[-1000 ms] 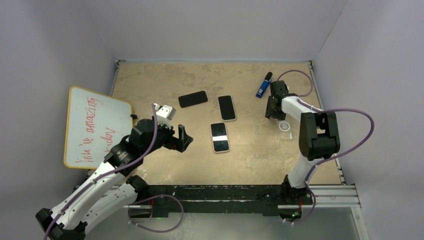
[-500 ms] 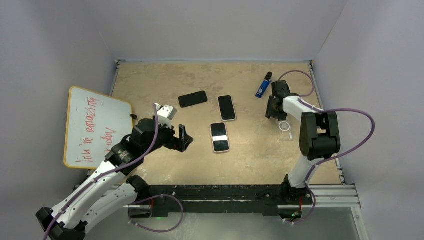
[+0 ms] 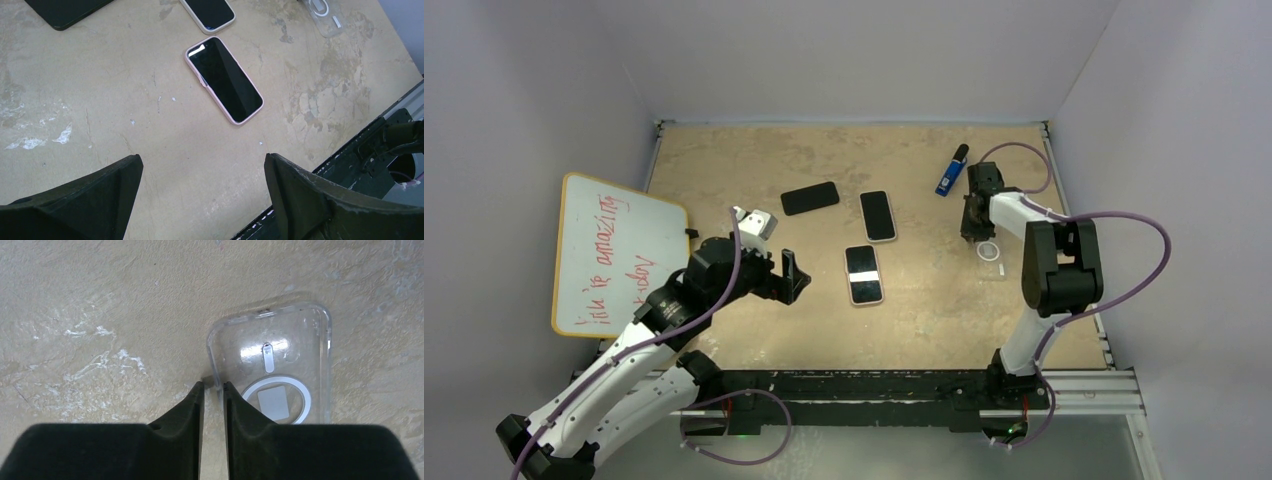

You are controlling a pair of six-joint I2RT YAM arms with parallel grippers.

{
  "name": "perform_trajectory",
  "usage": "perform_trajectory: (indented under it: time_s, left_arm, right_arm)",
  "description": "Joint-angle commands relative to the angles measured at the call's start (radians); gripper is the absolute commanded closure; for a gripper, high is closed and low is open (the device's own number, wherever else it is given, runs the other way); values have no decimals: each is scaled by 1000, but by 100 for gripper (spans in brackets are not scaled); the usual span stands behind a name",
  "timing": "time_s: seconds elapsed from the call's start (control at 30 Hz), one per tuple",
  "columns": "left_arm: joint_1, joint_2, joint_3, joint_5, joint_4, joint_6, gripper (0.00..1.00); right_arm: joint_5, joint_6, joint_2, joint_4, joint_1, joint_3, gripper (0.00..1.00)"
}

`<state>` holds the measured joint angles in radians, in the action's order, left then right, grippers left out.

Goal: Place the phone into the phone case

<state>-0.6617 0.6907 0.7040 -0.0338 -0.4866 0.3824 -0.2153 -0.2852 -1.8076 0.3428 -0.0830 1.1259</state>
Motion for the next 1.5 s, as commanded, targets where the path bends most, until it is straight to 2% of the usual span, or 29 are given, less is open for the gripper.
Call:
perform_trajectory:
  time_s: [0.0, 0.1, 0.23, 0.37, 0.6, 0.7, 0.8, 0.93, 1.17, 1.3, 1.47]
  left_arm:
    - [0, -5, 20, 0, 32, 2, 3]
    - [0, 7, 19, 2, 31, 4, 3]
    - [0, 21, 21, 2, 26, 7, 3]
    - [0, 23, 21, 18, 24, 9, 3]
    - [-1, 24, 23, 31, 15, 16, 3]
    - [0, 22, 30, 86, -2, 26, 3]
    - [1, 9, 37, 131, -18, 34, 4]
    - [0, -20, 67, 188, -73, 48, 4]
    - [-1, -108, 58, 214, -59, 40, 4]
    - [0, -140, 48, 225, -57, 46, 4]
    - [0, -149, 49, 246, -65, 50, 3]
  right_arm:
    - [25, 0, 22, 21, 5, 0, 85]
    - [65, -16, 66, 10, 4, -13, 100]
    - [178, -49, 130, 2, -31, -48, 100]
    - [213, -99, 176, 37, -102, -60, 100]
    - [272, -238, 220, 44, -333, -103, 100]
    - [291, -302, 225, 27, -450, -111, 100]
    - [357, -391, 235, -38, -552, -126, 100]
    - [453, -511, 229, -203, -679, -136, 100]
    - [506, -683, 133, -447, -770, -95, 100]
    - [483, -693, 23, -477, -782, -8, 100]
    - [404, -657, -108, -406, -792, 108, 100]
